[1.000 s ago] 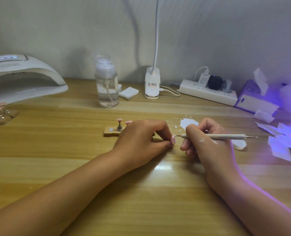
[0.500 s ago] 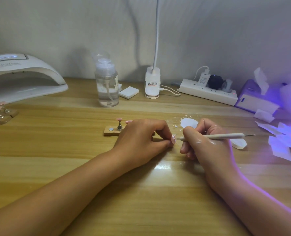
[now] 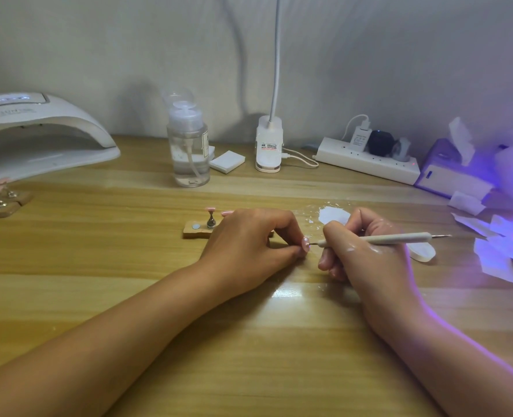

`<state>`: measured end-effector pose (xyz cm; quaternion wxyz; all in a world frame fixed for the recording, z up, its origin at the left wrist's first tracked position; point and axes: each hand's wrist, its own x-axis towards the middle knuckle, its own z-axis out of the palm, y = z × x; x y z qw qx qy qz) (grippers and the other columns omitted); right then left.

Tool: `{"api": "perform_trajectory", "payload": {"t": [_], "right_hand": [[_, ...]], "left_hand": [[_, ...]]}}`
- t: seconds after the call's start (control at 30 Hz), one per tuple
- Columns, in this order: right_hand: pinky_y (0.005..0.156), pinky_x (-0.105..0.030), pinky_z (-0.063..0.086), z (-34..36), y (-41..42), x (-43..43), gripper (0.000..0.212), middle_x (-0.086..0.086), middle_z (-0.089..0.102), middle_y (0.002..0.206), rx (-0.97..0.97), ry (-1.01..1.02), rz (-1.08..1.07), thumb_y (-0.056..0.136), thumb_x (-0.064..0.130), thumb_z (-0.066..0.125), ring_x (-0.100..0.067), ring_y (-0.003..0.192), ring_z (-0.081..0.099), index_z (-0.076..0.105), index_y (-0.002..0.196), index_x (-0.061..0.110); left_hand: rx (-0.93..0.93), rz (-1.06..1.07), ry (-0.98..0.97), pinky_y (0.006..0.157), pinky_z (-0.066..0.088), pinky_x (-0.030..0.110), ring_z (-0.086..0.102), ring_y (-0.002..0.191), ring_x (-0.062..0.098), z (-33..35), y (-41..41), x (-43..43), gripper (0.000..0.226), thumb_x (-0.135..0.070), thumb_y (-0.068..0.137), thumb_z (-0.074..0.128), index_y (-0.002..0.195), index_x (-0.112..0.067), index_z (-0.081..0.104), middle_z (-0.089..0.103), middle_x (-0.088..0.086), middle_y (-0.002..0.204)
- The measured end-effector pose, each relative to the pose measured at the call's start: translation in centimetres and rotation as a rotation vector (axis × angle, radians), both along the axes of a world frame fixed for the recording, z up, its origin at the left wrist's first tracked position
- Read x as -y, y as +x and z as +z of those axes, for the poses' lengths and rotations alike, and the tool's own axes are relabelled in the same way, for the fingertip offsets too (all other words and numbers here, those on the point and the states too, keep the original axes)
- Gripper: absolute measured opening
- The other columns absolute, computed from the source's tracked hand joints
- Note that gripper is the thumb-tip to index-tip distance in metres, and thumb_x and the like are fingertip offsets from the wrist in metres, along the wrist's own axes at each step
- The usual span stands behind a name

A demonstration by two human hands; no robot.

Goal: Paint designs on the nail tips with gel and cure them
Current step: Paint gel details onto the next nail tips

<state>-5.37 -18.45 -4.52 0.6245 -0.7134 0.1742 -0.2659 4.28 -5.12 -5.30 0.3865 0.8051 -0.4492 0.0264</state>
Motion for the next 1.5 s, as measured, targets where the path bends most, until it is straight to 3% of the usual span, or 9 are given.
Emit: {"api": "perform_trajectory", "payload": {"t": [0.27,0.47,0.77,0.93,1.2,1.5], "right_hand": [[0.04,-0.019,0.038,0.07,-0.06,-0.01,0.022,-0.014,0.062,0.049,0.002,-0.003,0.011,0.066,0.016,0.061,-0.011,0.038,0.047,0.047,0.05,0.023],[0.039,-0.019,0.037,-0.08,-0.14,0.22,0.04,-0.013,0.06,0.047,0.02,-0.007,-0.002,0.08,0.003,0.062,-0.012,0.037,0.045,0.044,0.05,0.023],[0.04,-0.019,0.038,0.15,-0.04,-0.1,0.02,-0.015,0.062,0.05,0.01,0.015,0.008,0.065,0.017,0.061,-0.013,0.038,0.047,0.047,0.051,0.023],[0.039,-0.018,0.036,0.1,-0.03,-0.05,0.022,-0.014,0.06,0.048,0.012,0.017,0.005,0.065,0.018,0.06,-0.012,0.037,0.045,0.046,0.05,0.023],[0.04,-0.018,0.037,-0.03,-0.03,0.0,0.02,-0.013,0.062,0.049,0.016,0.0,-0.008,0.066,0.018,0.06,-0.013,0.038,0.045,0.048,0.05,0.024],[0.039,-0.017,0.036,0.07,-0.16,-0.03,0.028,-0.014,0.06,0.048,0.028,0.003,0.018,0.071,0.013,0.063,-0.011,0.037,0.045,0.046,0.05,0.023]], "left_hand": [[0.004,0.01,-0.002,0.058,0.03,0.011,0.05,0.063,-0.018,-0.09,-0.01,0.04,0.013,-0.027,0.079,0.078,0.076,-0.036,0.069,0.068,-0.025,0.076],[-0.011,0.008,-0.012,0.06,0.032,0.013,0.051,0.063,-0.017,-0.17,-0.03,0.03,0.007,-0.029,0.08,0.077,0.078,-0.033,0.071,0.07,-0.023,0.08],[-0.006,0.013,-0.002,0.059,0.031,0.014,0.051,0.064,-0.016,-0.2,0.05,0.02,0.011,-0.027,0.079,0.077,0.077,-0.035,0.07,0.069,-0.024,0.079],[0.005,0.014,-0.001,0.058,0.029,0.011,0.051,0.065,-0.017,-0.16,0.04,0.02,0.01,-0.029,0.079,0.077,0.077,-0.036,0.07,0.068,-0.025,0.077],[-0.006,0.014,-0.003,0.061,0.033,0.02,0.05,0.065,-0.015,-0.14,0.03,0.04,0.01,-0.029,0.079,0.076,0.076,-0.036,0.069,0.069,-0.024,0.078],[0.005,0.022,0.004,0.058,0.031,0.015,0.05,0.065,-0.017,-0.12,-0.01,0.06,0.012,-0.029,0.079,0.078,0.075,-0.036,0.068,0.065,-0.025,0.073]]}}
